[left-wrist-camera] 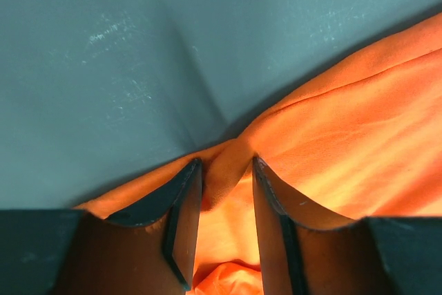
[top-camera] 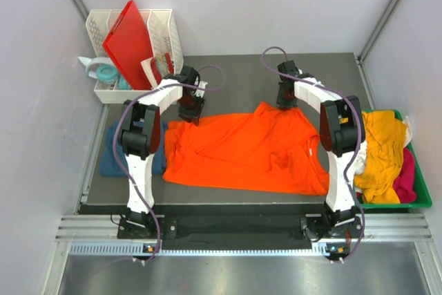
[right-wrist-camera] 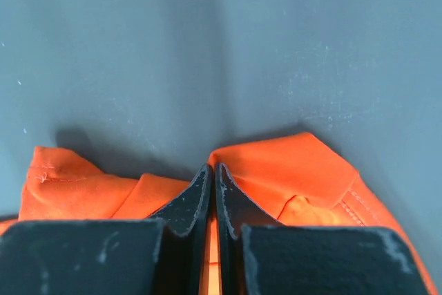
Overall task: Fold and stack the t-shirts
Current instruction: Flatten out the tshirt
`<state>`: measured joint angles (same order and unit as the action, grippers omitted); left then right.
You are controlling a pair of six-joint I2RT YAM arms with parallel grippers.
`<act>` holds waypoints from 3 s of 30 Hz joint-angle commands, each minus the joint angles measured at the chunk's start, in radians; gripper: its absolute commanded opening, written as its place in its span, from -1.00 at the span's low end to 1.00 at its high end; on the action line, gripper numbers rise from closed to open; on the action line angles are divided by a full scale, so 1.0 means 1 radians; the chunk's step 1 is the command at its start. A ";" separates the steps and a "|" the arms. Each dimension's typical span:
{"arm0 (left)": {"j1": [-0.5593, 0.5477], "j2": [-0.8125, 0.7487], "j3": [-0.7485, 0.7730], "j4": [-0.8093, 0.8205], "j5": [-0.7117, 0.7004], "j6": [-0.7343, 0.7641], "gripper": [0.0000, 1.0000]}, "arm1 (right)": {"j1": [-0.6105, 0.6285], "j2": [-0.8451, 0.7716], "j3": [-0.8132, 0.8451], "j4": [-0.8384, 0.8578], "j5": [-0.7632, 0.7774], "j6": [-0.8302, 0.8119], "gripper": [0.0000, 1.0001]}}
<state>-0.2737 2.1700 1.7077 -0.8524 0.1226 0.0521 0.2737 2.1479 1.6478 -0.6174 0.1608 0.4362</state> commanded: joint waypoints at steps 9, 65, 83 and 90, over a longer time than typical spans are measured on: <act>-0.010 -0.035 -0.049 0.018 0.008 0.005 -0.23 | 0.024 -0.310 -0.174 0.168 0.085 0.001 -1.00; -0.045 -0.118 -0.131 0.006 0.043 -0.001 -0.26 | 0.348 -0.592 -0.620 0.001 0.174 0.249 -0.77; -0.047 -0.110 -0.140 0.009 0.038 0.002 -0.26 | 0.524 -0.898 -0.852 -0.169 0.181 0.467 -1.00; -0.047 -0.119 -0.141 0.013 0.040 0.000 -0.26 | 0.519 -0.998 -0.694 -0.114 0.342 0.426 0.13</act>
<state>-0.3161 2.0899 1.5799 -0.8291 0.1452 0.0540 0.8066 1.1843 0.8074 -0.7742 0.3790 0.8761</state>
